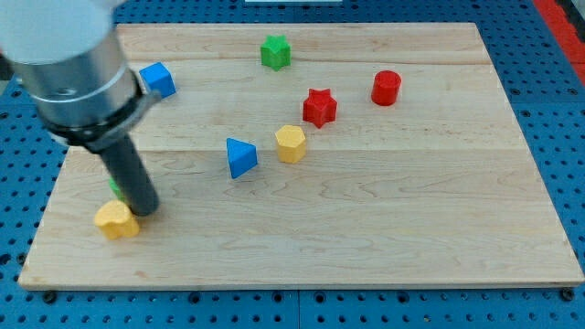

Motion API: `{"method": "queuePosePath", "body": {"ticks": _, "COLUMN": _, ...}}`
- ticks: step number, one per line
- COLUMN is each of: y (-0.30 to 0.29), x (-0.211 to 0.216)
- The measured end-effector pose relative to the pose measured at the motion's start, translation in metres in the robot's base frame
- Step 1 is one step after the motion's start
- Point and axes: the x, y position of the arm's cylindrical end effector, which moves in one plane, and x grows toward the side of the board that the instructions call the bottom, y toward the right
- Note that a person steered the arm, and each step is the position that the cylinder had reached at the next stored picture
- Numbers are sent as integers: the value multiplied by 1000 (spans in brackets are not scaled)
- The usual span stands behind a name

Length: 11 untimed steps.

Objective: Move the yellow hexagon above the blue triangle

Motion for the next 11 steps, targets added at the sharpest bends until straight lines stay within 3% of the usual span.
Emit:
{"method": "queuePosePath", "body": {"ticks": 1, "y": -40, "x": 6}}
{"method": "queuePosePath", "body": {"ticks": 2, "y": -39, "x": 4}}
{"method": "queuePosePath", "body": {"ticks": 4, "y": 138, "x": -6}}
{"method": "queuePosePath", "body": {"ticks": 5, "y": 195, "x": -10}}
{"method": "queuePosePath", "body": {"ticks": 8, "y": 213, "x": -10}}
{"method": "queuePosePath", "body": {"ticks": 9, "y": 224, "x": -55}}
{"method": "queuePosePath", "body": {"ticks": 11, "y": 168, "x": -89}}
